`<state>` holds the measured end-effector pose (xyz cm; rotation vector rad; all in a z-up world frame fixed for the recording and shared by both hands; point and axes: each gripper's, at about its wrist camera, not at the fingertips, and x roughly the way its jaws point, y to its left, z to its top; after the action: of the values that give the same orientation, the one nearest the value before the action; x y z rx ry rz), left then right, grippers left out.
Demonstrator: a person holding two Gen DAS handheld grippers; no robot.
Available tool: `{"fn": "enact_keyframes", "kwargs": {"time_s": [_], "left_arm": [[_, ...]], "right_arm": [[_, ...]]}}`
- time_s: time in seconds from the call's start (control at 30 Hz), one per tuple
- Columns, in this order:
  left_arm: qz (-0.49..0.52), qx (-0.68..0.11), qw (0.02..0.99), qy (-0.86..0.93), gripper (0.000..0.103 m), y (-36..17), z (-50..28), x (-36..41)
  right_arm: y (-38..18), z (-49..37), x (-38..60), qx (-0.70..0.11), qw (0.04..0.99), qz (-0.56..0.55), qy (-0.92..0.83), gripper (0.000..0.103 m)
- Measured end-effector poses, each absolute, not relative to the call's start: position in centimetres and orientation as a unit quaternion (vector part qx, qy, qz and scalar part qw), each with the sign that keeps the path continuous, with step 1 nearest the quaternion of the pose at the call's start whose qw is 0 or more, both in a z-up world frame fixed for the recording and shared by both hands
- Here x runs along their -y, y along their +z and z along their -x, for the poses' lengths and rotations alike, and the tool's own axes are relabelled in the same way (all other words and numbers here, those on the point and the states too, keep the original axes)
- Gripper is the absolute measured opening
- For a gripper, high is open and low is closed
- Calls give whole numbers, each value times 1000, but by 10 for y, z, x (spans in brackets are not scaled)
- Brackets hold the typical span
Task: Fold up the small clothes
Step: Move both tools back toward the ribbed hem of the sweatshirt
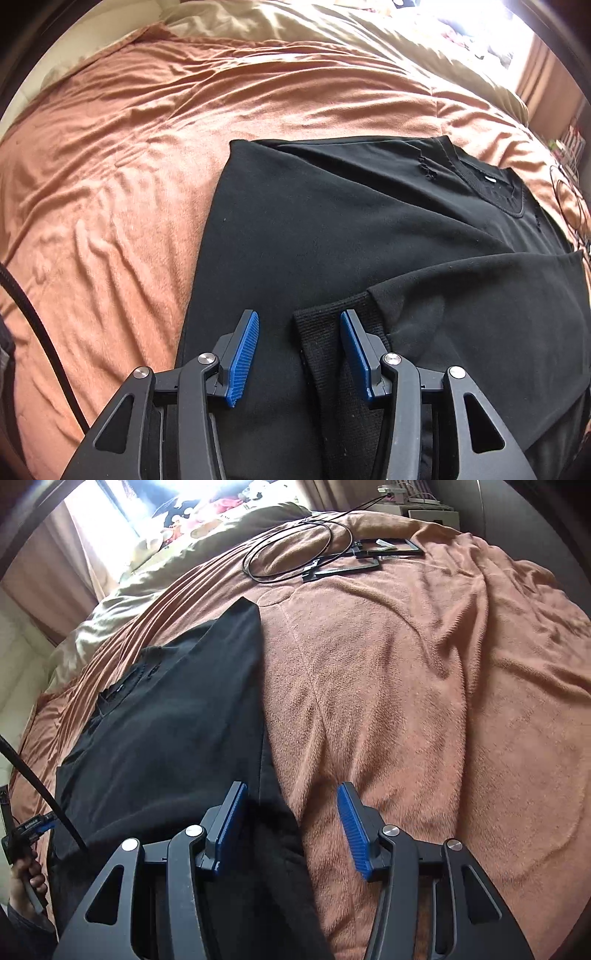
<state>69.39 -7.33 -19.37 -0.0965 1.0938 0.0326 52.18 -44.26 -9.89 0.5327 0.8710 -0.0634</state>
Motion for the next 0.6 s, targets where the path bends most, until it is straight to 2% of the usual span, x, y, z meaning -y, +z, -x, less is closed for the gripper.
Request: {"fn": "enact_keyframes", "kwargs": {"time_s": [0.13,0.2,0.3,0.37,0.43,0.5,0.6], "left_arm": [[50,-501,864,9,49,-177,-675,72],[57,-498,866,0,54,-169,-663,69],[77,-478,875,-13,55,-150,-632,60],[83,-472,878,-17,56,-136,-609,57],[98,-469,877,-33,58,-116,-576,51],[102,-468,877,-35,66,-99,-548,46],[65,-464,882,-46,68,-68,-509,46]], "right_arm": [[-90,-498,441,-420,868,-263,-22,50],[-77,-486,438,-421,871,-253,-11,50],[-45,-456,434,-398,890,-224,-6,64],[-20,-425,431,-372,902,-219,0,78],[-6,-396,430,-367,901,-231,2,82],[5,-368,428,-377,897,-229,15,84],[21,-329,429,-379,903,-202,2,96]]}}
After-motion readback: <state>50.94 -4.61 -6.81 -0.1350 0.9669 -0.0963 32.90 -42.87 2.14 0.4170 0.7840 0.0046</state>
